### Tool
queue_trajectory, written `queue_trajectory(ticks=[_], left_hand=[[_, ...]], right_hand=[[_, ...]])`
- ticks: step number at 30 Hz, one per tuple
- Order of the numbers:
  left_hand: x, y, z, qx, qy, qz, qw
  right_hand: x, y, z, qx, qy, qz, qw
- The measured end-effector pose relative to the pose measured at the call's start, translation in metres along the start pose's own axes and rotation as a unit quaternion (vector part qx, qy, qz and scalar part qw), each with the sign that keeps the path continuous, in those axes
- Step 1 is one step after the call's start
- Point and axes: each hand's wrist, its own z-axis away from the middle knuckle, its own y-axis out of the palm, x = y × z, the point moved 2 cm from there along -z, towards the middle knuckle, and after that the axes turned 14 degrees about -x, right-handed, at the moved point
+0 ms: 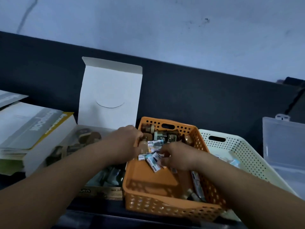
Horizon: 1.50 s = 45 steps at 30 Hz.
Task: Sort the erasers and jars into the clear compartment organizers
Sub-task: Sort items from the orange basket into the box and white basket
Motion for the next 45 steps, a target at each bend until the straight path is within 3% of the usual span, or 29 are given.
queue_trajectory(ticks=[5, 22, 25, 30, 33, 39, 42, 45], left_hand=[[0.002, 0.003, 0.008, -0.003, -0.012, 0.044, 0.999], [-0.001, 0.006, 0.007, -0.009, -0.032, 0.048, 0.998], [0.001, 0.007, 0.006, -0.009, -0.044, 0.056, 0.997], [0.002, 0.009, 0.006, -0.023, -0.071, 0.078, 0.994], [-0.005, 0.007, 0.006, -0.020, -0.064, 0.105, 0.992], [-0.012, 0.007, 0.004, -0.037, -0.109, 0.089, 0.989], [-0.016, 0.009, 0.007, -0.046, -0.118, 0.070, 0.989], [-0.017, 0.009, 0.010, -0.048, -0.119, 0.068, 0.989]], right_hand=[[0.014, 0.013, -0.002, 0.019, 0.005, 0.094, 0.995], [0.007, 0.008, 0.003, 0.002, -0.010, -0.047, 0.999], [-0.004, -0.012, 0.012, -0.039, 0.027, -0.162, 0.986], [-0.047, -0.053, 0.039, -0.200, 0.095, -0.273, 0.936], [-0.091, -0.058, 0.056, -0.262, 0.158, -0.269, 0.913], [-0.140, -0.042, 0.075, -0.262, 0.245, -0.208, 0.910], [-0.130, -0.045, 0.075, -0.285, 0.201, -0.162, 0.923], [-0.096, -0.053, 0.069, -0.294, 0.100, -0.175, 0.934]])
